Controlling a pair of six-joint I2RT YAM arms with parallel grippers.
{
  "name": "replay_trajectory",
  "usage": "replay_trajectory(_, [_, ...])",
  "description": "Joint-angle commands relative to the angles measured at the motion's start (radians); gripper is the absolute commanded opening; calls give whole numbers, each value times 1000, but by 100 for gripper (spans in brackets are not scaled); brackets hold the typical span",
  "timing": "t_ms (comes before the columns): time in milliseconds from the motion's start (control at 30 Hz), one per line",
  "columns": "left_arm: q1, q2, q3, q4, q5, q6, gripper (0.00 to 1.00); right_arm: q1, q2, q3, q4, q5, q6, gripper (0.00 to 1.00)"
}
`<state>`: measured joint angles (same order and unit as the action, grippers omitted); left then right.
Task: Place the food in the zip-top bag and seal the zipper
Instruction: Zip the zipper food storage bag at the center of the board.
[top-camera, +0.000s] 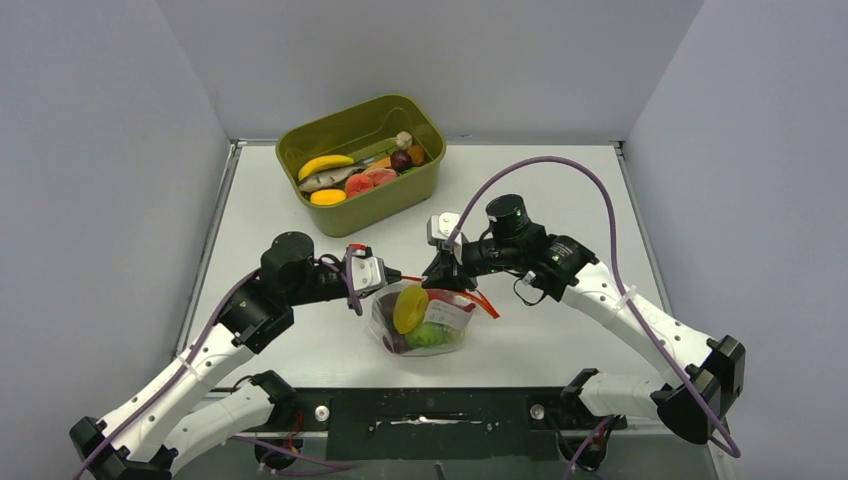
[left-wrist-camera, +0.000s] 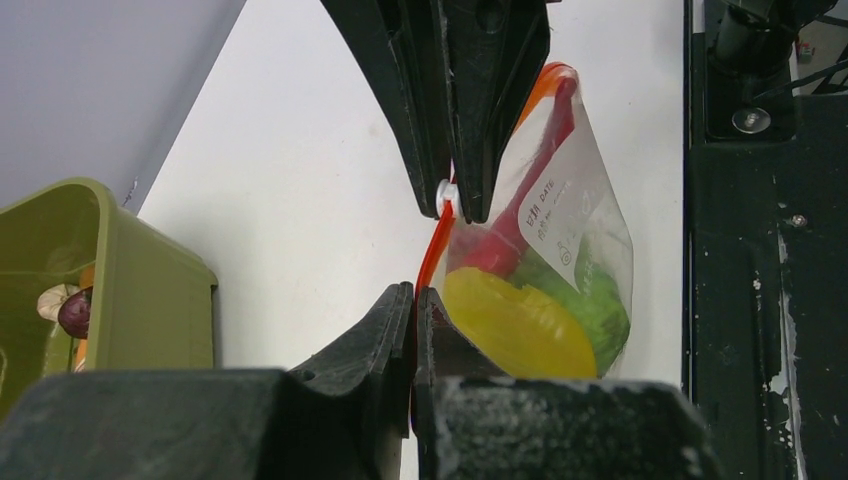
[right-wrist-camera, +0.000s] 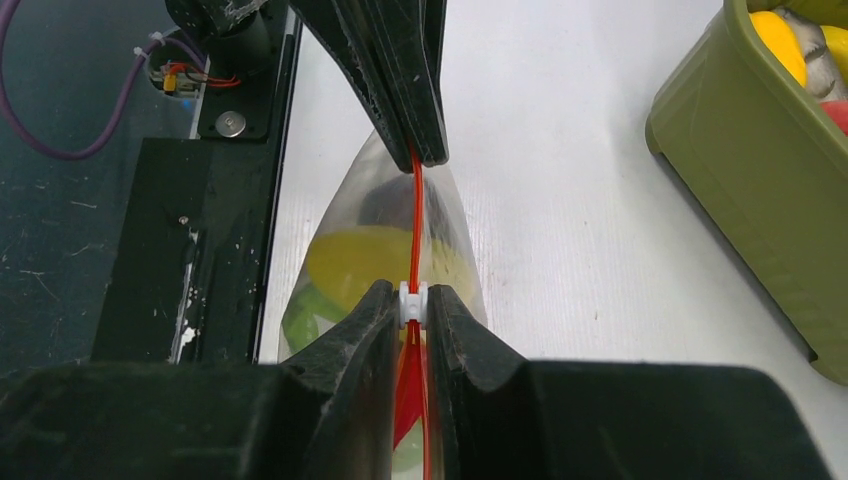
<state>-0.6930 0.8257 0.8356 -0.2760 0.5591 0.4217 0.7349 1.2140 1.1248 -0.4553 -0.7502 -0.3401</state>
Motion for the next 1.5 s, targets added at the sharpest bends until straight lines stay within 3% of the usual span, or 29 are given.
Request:
replay_trajectory(0, [9, -22, 84, -100, -71, 58, 0, -10, -66, 23, -42, 31, -31, 2])
replay_trajectory(433, [9, -80, 93, -180, -242, 95, 0, -41, -146, 14, -178, 121, -51, 2])
replay_trajectory(1467, [11, -136, 101, -228, -398, 120, 0, -45, -370, 31, -451, 366, 28, 1])
